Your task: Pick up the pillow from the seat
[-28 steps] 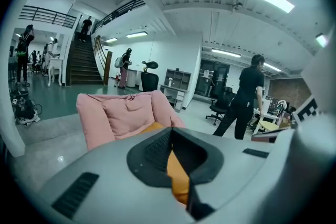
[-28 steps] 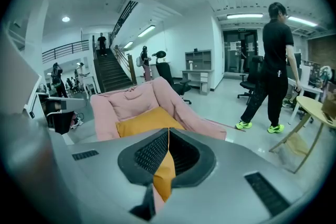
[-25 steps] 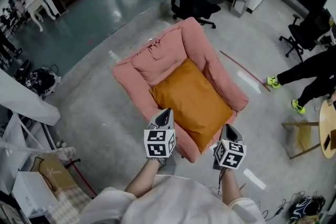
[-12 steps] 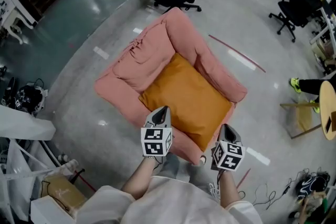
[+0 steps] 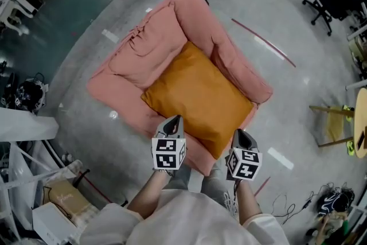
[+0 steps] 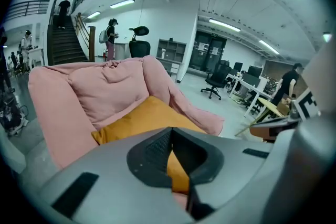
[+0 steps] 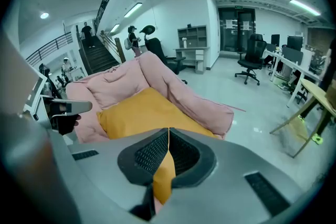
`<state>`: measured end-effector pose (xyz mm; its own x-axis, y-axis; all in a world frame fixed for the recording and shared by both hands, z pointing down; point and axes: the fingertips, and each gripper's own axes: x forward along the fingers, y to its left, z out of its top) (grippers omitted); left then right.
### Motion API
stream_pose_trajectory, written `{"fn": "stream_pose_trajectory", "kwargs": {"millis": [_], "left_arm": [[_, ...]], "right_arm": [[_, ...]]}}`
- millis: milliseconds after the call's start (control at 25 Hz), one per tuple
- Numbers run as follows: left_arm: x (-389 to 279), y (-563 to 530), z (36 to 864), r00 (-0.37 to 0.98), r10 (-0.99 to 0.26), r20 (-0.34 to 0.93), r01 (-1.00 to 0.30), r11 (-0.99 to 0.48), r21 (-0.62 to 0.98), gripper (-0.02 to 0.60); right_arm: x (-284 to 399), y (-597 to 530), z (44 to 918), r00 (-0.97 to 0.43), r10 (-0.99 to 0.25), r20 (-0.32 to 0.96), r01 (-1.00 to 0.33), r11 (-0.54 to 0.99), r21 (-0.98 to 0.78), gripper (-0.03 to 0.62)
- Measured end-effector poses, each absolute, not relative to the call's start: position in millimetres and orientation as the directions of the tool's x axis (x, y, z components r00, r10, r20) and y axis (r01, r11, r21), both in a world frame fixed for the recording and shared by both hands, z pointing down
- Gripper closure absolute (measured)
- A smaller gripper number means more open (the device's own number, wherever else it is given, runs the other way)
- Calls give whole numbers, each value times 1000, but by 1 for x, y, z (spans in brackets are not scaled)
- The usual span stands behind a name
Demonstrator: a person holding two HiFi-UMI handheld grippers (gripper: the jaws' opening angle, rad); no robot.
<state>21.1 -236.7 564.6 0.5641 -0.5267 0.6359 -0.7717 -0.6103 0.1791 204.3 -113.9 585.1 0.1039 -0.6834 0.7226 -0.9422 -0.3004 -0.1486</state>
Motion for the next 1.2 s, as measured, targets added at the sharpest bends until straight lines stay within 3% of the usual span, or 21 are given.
{"fn": "stream_pose_trajectory", "kwargs": {"millis": [360, 560, 640, 760, 920, 1200], "left_arm": [[15, -239, 598, 406, -583, 703, -894, -415, 172, 574], [15, -248, 618, 396, -593, 701, -914, -331, 236, 567], [15, -254, 626, 384, -604, 698, -922, -298, 249, 492], [11, -261, 641, 342, -620, 706, -940, -228, 255, 458], [2, -269, 658, 281, -637, 718, -957, -134, 256, 424], [-15, -278, 685, 212, -629, 748, -958, 20, 287, 299]], "right_arm": [[227, -177, 611, -65, -696, 715, -973, -115, -200, 563], [230, -228, 628, -150, -704, 694, -978, 3, -208, 562], [232, -247, 636, -176, -703, 689, -979, 49, -200, 561], [230, -273, 652, -223, -684, 694, -974, 127, -188, 556], [226, -306, 669, -280, -656, 700, -960, 206, -191, 492], [218, -368, 694, -352, -607, 713, -929, 317, -189, 394]]}}
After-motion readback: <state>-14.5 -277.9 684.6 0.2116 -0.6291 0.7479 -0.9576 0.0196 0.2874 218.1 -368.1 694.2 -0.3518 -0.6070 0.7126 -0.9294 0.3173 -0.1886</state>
